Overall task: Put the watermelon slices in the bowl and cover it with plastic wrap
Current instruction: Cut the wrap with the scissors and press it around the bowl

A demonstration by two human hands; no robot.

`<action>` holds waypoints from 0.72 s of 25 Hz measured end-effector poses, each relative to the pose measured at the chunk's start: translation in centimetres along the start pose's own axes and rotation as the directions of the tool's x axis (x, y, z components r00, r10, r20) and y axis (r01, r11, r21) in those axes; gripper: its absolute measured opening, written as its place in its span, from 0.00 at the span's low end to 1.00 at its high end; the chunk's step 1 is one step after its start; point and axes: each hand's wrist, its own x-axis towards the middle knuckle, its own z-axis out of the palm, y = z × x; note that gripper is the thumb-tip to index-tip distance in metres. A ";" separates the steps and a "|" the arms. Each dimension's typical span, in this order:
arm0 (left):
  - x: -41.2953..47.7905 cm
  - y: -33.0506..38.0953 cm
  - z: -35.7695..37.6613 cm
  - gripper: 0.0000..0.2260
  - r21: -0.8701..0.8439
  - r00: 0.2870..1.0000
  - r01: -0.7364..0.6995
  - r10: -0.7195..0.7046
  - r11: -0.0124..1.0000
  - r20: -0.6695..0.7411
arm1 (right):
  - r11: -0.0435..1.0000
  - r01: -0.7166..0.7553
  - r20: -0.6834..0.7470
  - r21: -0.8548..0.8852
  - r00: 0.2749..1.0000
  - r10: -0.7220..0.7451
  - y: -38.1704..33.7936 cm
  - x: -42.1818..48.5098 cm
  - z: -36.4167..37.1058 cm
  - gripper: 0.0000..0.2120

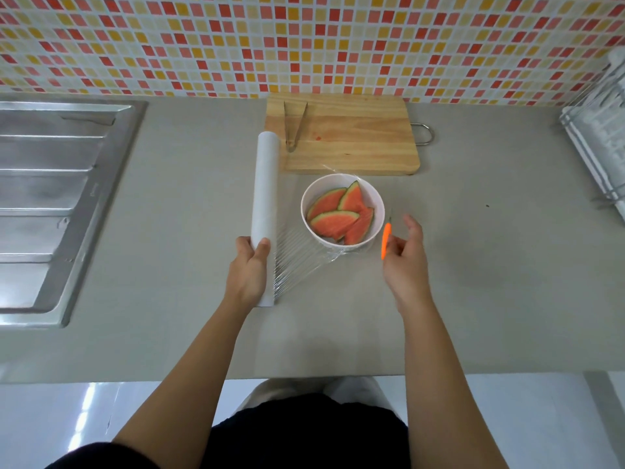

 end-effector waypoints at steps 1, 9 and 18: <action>0.0 0.1 0.0 0.12 0.000 1.000 -0.003 0.003 1.000 0.005 | 0.998 0.008 0.062 0.056 0.998 -0.011 -0.2 -0.7 0.5 0.20; 0.1 0.2 0.1 0.12 0.036 1.000 -0.006 0.006 0.999 -0.009 | 0.907 0.011 0.324 0.422 0.932 -0.162 -1.3 -5.0 3.8 0.10; -0.5 1.0 0.1 0.14 0.051 1.000 0.004 -0.003 0.999 -0.029 | 0.904 -0.270 0.486 0.333 0.870 0.081 5.2 -12.3 4.4 0.09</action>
